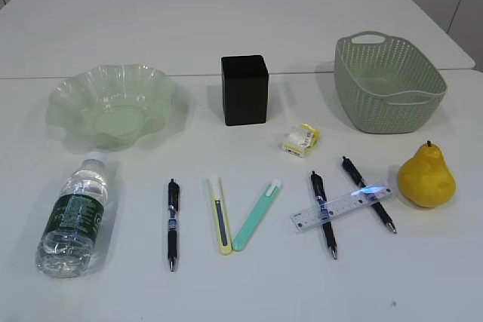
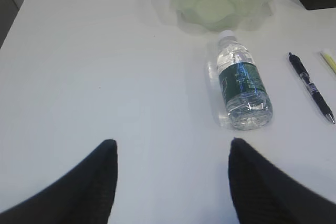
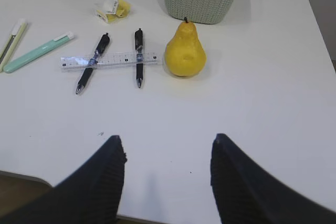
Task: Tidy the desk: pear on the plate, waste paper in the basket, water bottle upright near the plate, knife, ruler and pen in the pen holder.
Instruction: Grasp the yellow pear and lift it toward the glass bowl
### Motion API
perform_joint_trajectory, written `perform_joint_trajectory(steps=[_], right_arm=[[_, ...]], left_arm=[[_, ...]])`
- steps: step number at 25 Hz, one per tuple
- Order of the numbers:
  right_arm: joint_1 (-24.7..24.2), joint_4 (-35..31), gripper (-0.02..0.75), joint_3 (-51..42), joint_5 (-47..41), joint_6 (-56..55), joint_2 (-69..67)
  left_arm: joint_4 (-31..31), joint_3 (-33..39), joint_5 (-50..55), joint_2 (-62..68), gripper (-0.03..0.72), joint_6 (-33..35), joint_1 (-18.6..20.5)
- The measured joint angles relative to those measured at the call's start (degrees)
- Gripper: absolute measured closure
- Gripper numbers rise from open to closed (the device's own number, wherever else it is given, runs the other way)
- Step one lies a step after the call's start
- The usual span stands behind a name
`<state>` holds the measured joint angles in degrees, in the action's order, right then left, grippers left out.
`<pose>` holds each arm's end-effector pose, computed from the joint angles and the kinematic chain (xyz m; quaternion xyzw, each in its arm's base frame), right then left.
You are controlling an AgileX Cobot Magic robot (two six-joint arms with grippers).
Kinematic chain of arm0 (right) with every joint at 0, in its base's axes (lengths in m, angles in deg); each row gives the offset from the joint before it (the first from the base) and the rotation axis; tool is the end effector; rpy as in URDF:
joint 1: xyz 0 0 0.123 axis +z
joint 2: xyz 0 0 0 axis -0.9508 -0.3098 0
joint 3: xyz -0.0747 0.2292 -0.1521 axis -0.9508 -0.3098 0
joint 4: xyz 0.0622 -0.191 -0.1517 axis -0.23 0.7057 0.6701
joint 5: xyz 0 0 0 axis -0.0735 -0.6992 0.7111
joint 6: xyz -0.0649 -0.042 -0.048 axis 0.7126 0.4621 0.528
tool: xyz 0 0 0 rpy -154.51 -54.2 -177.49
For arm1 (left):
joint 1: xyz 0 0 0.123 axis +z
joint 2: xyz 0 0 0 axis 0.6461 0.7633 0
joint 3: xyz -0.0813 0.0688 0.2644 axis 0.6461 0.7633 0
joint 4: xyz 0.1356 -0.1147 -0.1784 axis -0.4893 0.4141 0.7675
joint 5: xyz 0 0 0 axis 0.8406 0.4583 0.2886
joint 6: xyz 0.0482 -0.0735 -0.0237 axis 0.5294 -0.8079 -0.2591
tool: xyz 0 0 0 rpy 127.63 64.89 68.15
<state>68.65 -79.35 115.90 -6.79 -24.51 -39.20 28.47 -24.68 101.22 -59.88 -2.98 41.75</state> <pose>-0.0110 0.0093 0.2714 -0.0942 0.8645 -0.0271 0.4930 -0.0083 -0.0026 0.2790 -0.0103 0.8624 -0.0083 0.5061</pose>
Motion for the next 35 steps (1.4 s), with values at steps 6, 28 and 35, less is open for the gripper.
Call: perform_joint_trajectory(steps=[6,28,35], right_arm=[[0.0,-0.1,0.341,0.0,0.0,0.0,0.0],[0.0,-0.2,0.342,0.0,0.0,0.08,0.0],[0.0,-0.2,0.342,0.0,0.0,0.08,0.0]], left_arm=[[0.0,0.0,0.0,0.0,0.222,0.0,0.0],[0.0,0.0,0.0,0.0,0.222,0.0,0.0],[0.0,0.0,0.0,0.0,0.222,0.0,0.0]])
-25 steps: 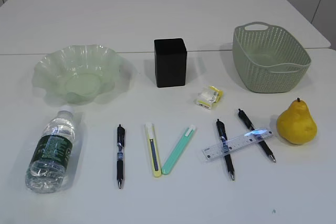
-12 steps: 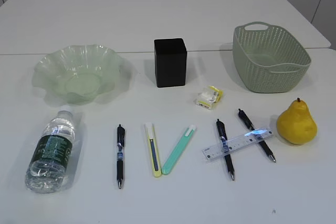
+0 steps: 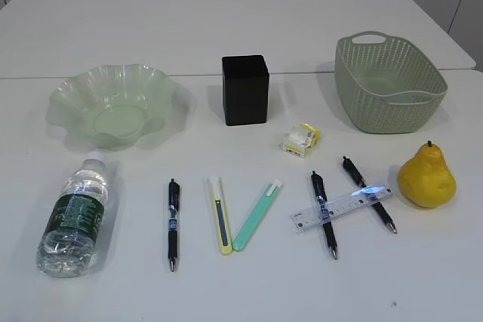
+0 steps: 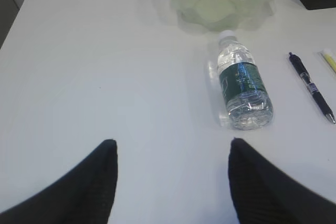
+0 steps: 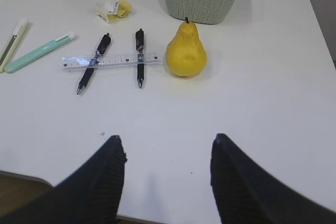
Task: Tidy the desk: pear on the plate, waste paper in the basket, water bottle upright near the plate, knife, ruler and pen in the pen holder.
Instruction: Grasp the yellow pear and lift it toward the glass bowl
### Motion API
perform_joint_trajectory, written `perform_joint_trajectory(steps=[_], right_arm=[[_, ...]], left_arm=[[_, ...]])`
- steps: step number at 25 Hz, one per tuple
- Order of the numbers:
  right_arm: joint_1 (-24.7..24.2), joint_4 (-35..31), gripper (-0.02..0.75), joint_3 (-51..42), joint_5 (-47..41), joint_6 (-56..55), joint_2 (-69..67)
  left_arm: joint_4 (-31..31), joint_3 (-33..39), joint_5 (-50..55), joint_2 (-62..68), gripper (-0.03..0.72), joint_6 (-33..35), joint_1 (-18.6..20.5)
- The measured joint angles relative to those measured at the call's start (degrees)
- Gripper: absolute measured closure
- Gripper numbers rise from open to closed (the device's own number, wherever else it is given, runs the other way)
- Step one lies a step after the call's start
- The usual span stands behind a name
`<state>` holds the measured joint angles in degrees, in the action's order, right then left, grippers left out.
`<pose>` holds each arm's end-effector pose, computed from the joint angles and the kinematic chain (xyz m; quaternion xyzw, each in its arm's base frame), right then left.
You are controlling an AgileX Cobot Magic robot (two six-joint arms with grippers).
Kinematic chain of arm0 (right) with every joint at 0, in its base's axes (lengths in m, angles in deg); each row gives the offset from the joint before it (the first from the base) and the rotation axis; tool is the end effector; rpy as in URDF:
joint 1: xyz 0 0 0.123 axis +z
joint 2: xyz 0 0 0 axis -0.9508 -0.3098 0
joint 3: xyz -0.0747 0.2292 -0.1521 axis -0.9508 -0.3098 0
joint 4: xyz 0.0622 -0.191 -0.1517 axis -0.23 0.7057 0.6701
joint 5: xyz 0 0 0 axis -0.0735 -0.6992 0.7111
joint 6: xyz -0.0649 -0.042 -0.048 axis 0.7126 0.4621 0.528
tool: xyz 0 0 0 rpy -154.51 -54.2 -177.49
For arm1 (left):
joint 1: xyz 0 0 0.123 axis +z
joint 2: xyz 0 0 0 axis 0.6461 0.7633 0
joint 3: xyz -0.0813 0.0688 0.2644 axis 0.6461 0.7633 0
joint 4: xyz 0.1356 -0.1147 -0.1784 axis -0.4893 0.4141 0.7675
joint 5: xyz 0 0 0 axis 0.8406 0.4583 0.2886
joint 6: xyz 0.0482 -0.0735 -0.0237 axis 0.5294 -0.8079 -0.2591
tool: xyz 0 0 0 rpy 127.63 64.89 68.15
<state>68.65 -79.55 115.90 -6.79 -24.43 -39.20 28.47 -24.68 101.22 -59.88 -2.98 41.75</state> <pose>-0.0110 0.0096 0.2714 -0.0949 0.8643 -0.0257 0.4932 -0.0083 -0.0026 0.2790 -0.0103 0.8624 -0.0083 0.5061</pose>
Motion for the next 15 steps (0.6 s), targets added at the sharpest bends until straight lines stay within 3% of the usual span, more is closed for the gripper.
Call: perform_joint_trajectory(steps=[15], right_arm=[[0.0,0.0,0.342,0.19,0.0,-1.49,0.0]], left_arm=[[0.0,0.0,0.0,0.0,0.222,0.0,0.0]])
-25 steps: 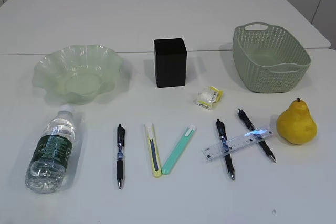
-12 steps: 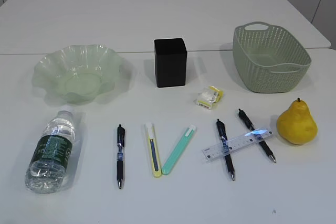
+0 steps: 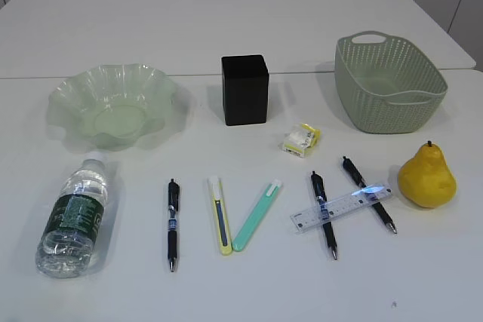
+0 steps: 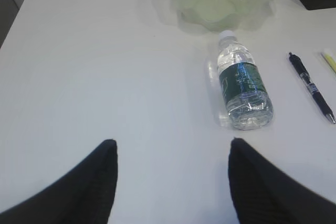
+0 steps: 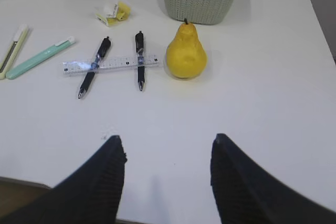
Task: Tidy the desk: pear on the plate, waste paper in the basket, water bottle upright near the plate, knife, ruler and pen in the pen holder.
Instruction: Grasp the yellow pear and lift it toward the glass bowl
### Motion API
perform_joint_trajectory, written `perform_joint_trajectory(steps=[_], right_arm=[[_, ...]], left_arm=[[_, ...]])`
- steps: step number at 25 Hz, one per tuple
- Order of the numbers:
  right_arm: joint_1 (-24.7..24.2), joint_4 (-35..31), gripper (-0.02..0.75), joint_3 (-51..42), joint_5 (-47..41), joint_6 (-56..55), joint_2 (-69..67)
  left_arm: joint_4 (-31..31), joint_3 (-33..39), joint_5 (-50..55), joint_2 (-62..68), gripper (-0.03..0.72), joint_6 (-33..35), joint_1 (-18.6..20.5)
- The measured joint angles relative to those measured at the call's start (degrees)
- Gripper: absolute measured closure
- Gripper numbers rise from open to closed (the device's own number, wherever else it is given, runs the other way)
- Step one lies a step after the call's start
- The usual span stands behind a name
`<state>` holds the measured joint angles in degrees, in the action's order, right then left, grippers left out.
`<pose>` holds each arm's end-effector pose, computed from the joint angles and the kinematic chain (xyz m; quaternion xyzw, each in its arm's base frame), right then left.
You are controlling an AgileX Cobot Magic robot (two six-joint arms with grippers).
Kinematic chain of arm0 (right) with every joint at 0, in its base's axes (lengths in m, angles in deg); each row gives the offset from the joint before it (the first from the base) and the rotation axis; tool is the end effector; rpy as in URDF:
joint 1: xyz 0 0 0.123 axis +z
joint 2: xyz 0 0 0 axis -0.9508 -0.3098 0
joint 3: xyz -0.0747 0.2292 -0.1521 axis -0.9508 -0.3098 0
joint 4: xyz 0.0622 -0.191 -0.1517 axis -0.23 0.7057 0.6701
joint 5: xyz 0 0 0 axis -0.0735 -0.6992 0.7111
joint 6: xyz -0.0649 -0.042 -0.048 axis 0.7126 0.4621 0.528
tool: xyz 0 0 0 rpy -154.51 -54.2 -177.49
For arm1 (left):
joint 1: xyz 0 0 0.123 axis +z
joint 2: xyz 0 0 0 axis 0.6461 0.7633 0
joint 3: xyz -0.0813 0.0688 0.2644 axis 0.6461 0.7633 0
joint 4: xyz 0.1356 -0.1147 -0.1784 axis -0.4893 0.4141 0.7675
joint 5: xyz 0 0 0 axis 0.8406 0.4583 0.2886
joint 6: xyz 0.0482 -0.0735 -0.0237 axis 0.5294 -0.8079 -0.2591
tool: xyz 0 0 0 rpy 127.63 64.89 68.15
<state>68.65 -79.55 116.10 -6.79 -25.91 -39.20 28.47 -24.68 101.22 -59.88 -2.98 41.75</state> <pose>-0.0114 0.0096 0.2723 -0.0837 0.8646 -0.0196 0.4950 -0.0083 -0.0026 0.2790 -0.0103 0.8624 -0.0083 0.5061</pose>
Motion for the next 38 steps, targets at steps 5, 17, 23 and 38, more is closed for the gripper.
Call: perform_joint_trajectory(steps=[5,17,23,38], right_arm=[[0.0,0.0,0.342,1.61,3.02,-3.03,-3.77],[0.0,-3.13,0.342,1.8,14.78,-4.48,-25.32],[0.0,-3.24,0.342,5.66,21.65,-4.71,-36.98],[0.0,-3.45,0.342,30.69,16.01,-7.69,-75.45]], left_arm=[[-1.26,0.0,-0.11,0.6,0.222,0.0,0.0],[-2.84,-4.31,-10.96,17.23,0.222,0.0,0.0],[-2.84,-4.44,-13.01,29.1,0.222,0.0,0.0],[-1.31,-5.81,-14.93,41.64,0.222,-1.68,-0.09]])
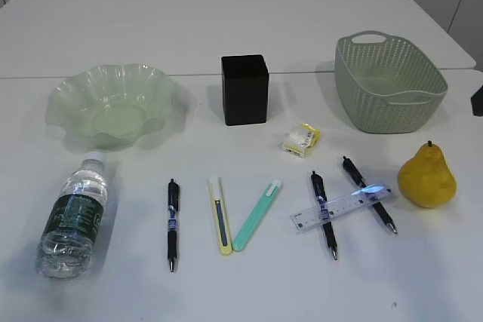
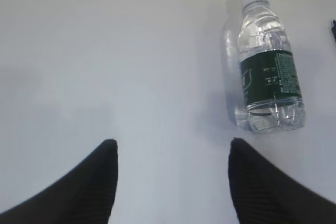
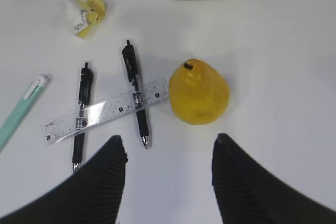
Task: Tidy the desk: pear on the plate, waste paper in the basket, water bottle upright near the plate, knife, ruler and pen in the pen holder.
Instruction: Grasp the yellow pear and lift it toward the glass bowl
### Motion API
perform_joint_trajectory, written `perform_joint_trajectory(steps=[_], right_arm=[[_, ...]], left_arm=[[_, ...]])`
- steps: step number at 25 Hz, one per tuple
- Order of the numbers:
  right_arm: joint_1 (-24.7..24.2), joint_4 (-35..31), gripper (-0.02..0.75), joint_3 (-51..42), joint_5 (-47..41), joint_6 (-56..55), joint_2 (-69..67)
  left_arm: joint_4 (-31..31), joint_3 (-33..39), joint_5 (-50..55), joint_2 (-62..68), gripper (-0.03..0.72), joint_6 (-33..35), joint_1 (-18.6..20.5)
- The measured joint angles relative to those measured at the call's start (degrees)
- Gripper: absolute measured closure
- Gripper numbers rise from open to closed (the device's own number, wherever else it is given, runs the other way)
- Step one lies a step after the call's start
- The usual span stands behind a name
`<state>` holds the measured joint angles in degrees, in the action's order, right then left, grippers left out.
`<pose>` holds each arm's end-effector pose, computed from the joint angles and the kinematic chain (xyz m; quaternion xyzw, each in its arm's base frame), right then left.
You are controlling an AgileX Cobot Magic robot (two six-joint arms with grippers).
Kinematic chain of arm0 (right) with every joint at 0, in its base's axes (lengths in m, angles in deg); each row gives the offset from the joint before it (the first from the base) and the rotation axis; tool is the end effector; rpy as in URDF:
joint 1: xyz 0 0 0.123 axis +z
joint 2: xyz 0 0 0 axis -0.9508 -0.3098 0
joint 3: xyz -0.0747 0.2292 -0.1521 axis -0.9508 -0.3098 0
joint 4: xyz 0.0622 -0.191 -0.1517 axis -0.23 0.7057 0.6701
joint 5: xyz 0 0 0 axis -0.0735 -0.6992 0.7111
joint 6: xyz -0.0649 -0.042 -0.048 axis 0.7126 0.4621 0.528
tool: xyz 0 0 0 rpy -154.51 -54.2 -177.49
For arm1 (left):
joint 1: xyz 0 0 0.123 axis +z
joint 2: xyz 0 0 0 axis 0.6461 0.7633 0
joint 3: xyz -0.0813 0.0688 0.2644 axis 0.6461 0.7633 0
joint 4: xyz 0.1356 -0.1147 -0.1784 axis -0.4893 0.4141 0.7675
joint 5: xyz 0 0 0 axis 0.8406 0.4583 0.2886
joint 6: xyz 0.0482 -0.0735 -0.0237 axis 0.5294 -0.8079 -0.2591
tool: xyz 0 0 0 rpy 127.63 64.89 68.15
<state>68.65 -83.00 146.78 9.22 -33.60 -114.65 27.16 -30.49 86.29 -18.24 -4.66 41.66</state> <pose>0.2594 -0.0034 0.3063 0.0129 0.9623 0.0548 0.2661 0.1256 0.0027 0.2867 -0.0267 0.9396 -0.0041 0.3412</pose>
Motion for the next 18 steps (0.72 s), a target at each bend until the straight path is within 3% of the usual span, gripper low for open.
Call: perform_joint_trajectory(steps=[10,18], right_arm=[[0.0,0.62,0.329,12.74,-7.36,-0.2,-21.08],[0.0,3.42,0.278,17.6,-7.78,-0.98,-28.9]], left_arm=[[7.3,-12.49,0.72,11.24,0.213,-0.09,0.0],[7.45,-14.21,3.43,16.38,0.115,-0.22,0.0]])
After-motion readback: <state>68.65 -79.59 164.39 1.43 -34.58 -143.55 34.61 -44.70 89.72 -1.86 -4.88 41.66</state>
